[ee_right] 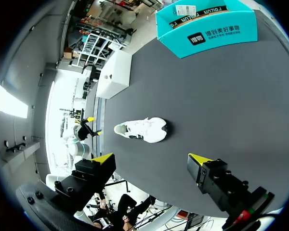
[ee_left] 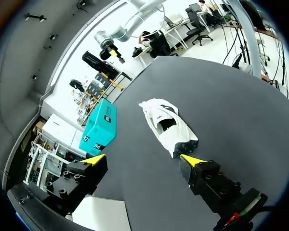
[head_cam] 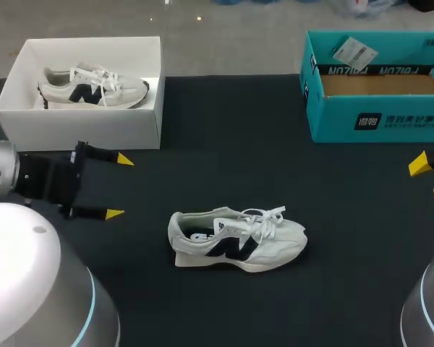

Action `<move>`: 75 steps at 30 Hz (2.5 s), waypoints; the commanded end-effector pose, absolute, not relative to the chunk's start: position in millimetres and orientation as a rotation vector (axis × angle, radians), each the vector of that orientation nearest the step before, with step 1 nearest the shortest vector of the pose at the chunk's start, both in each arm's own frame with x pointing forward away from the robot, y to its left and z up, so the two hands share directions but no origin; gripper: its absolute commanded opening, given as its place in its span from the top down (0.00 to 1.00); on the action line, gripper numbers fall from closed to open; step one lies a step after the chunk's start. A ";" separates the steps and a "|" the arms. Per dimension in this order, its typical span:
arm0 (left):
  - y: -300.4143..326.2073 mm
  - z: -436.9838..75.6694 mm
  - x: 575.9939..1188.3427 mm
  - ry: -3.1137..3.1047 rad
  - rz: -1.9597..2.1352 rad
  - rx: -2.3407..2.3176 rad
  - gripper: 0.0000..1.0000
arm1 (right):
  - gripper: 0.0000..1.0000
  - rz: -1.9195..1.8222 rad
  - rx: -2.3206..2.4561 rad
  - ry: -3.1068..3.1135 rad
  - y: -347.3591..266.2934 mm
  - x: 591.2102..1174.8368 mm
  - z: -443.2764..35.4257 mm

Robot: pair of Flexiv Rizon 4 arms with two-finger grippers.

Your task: Take the shoe out of the shoebox, open the shoe tongue, remove and reinsert the insole, then place the shoe into the shoebox

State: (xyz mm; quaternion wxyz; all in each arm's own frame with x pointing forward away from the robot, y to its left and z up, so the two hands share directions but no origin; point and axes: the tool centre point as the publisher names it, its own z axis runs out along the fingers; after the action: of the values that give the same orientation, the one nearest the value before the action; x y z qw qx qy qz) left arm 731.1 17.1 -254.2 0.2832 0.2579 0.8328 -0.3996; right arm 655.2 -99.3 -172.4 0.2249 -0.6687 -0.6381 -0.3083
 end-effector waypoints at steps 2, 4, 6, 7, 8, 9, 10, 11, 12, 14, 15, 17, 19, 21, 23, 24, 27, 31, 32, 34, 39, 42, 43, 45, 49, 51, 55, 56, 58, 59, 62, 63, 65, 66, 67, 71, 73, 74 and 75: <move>18.8 -243.9 728.2 2.244 -1.027 0.759 0.00 | 0.00 -0.853 -1.847 -1.760 -99.0 653.6 -173.2; 18.8 -243.9 728.2 2.244 -1.027 0.759 0.00 | 0.00 -0.853 -1.847 -1.760 -99.0 653.6 -173.2; 18.8 -243.9 728.2 2.244 -1.027 0.759 0.00 | 0.00 -0.853 -1.847 -1.760 -99.0 653.6 -173.2; 18.8 -243.9 728.2 2.244 -1.027 0.759 0.00 | 0.00 -0.853 -1.847 -1.760 -99.0 653.6 -173.2; 18.8 -243.9 728.2 2.244 -1.027 0.759 0.00 | 0.00 -0.853 -1.847 -1.760 -99.0 653.6 -173.2; 18.8 -243.9 728.2 2.244 -1.027 0.759 0.00 | 0.00 -0.853 -1.847 -1.760 -99.0 653.6 -173.2; 18.8 -243.9 728.2 2.244 -1.027 0.759 0.00 | 0.00 -0.853 -1.847 -1.760 -99.0 653.6 -173.2; 18.8 -243.9 728.2 2.244 -1.027 0.759 0.00 | 0.00 -0.853 -1.847 -1.760 -99.0 653.6 -173.2; 18.8 -243.9 728.2 2.244 -1.027 0.759 0.00 | 0.00 -0.853 -1.847 -1.760 -99.0 653.6 -173.2; 18.8 -243.9 728.2 2.244 -1.027 0.759 0.00 | 0.00 -0.853 -1.847 -1.760 -99.0 653.6 -173.2; 18.8 -243.9 728.2 2.244 -1.027 0.759 0.00 | 0.00 -0.853 -1.847 -1.760 -99.0 653.6 -173.2; 18.8 -243.9 728.2 2.244 -1.027 0.759 0.00 | 0.00 -0.853 -1.847 -1.760 -99.0 653.6 -173.2; 18.8 -243.9 728.2 2.244 -1.027 0.759 0.00 | 0.00 -0.853 -1.847 -1.760 -99.0 653.6 -173.2; 16.1 -241.2 736.2 2.379 -1.198 0.532 0.00 | 0.00 -0.853 -1.847 -1.760 -99.0 653.6 -173.2; 15.6 -239.0 741.1 2.505 -1.301 0.363 0.00 | 0.00 -0.853 -1.847 -1.760 -99.0 653.6 -173.2; 15.4 -239.1 742.4 2.510 -1.342 0.345 0.00 | 0.00 -0.853 -1.847 -1.760 -99.0 653.6 -173.2; 14.5 -236.9 744.4 2.558 -1.434 0.228 0.00 | 0.00 -0.853 -1.847 -1.760 -99.0 653.6 -173.2; 17.2 -238.0 746.8 2.623 -1.570 0.061 0.00 | 0.00 -0.853 -1.847 -1.760 -99.0 653.6 -173.2; 18.1 -240.0 746.4 2.629 -1.575 0.027 0.00 | 0.00 -0.853 -1.847 -1.760 -99.0 653.6 -173.2; 19.3 -247.2 744.7 2.666 -1.610 -0.012 0.00 | 0.00 -0.853 -1.847 -1.760 -99.0 653.6 -173.2; 15.6 -266.1 731.9 2.685 -1.713 -0.043 0.00 | 0.00 -0.853 -1.847 -1.760 -99.0 653.6 -173.2; 10.6 -275.8 722.6 2.679 -1.747 -0.042 0.00 | 0.00 -0.853 -1.847 -1.760 -99.0 653.6 -173.2; 8.7 -279.2 719.2 2.681 -1.747 -0.042 0.00 | 0.00 -0.853 -1.847 -1.760 -99.0 653.6 -173.2; 5.0 -284.3 713.1 2.670 -1.728 -0.031 0.00 | 0.00 -0.853 -1.847 -1.760 -99.0 653.6 -173.2; -2.5 -292.9 702.8 2.651 -1.741 -0.055 0.00 | 0.00 -0.853 -1.847 -1.760 -99.0 653.6 -173.2; -3.5 -300.6 703.3 2.628 -1.738 -0.071 0.00 | 0.00 -0.853 -1.847 -1.760 -99.0 653.6 -173.2; -1.9 -313.6 705.9 2.632 -1.623 -0.036 0.00 | 0.00 -0.853 -1.847 -1.760 -99.0 653.6 -173.2; -1.5 -315.7 706.5 2.627 -1.609 -0.012 0.00 | 0.00 -0.853 -1.847 -1.760 -99.0 653.6 -173.2; -0.8 -319.2 707.5 2.628 -1.615 -0.025 0.00 | 0.00 -0.853 -1.847 -1.760 -99.0 653.6 -173.2; -0.5 -320.4 708.1 2.620 -1.606 -0.018 0.00 | 0.00 -0.853 -1.847 -1.760 -99.0 653.6 -173.2; -0.7 -324.9 707.0 2.617 -1.599 -0.038 0.00 | 0.00 -0.853 -1.847 -1.760 -99.0 653.6 -173.2; -1.8 -326.8 704.9 2.642 -1.595 -0.050 0.00 | 0.00 -0.853 -1.847 -1.760 -99.0 653.6 -173.2; -2.6 -328.1 702.8 2.650 -1.591 -0.052 0.00 | 0.00 -0.853 -1.847 -1.760 -99.0 653.6 -173.2; -2.6 -328.1 702.8 2.650 -1.591 -0.052 0.00 | 0.00 -0.853 -1.847 -1.760 -99.0 653.6 -173.2; -2.6 -328.1 702.8 2.650 -1.591 -0.052 0.00 | 0.00 -0.853 -1.847 -1.760 -99.0 653.6 -173.2; -2.6 -328.1 702.8 2.650 -1.591 -0.052 0.00 | 0.00 -0.853 -1.847 -1.760 -99.0 653.6 -173.2; -2.6 -328.1 702.8 2.650 -1.591 -0.052 0.00 | 0.00 -0.853 -1.847 -1.760 -99.0 653.6 -173.2; -2.6 -328.1 702.8 2.650 -1.591 -0.052 0.00 | 0.00 -0.853 -1.847 -1.760 -99.0 653.6 -173.2; -2.6 -328.1 702.8 2.650 -1.591 -0.052 0.00 | 0.00 -0.853 -1.847 -1.760 -99.0 653.6 -173.2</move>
State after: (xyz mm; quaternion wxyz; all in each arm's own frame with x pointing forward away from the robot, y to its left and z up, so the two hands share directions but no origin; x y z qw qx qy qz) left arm 703.4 -1.9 -328.1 0.0244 -0.0163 0.8564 -0.5154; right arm 655.2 -99.3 -172.4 0.2249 -0.6687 -0.6381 -0.3083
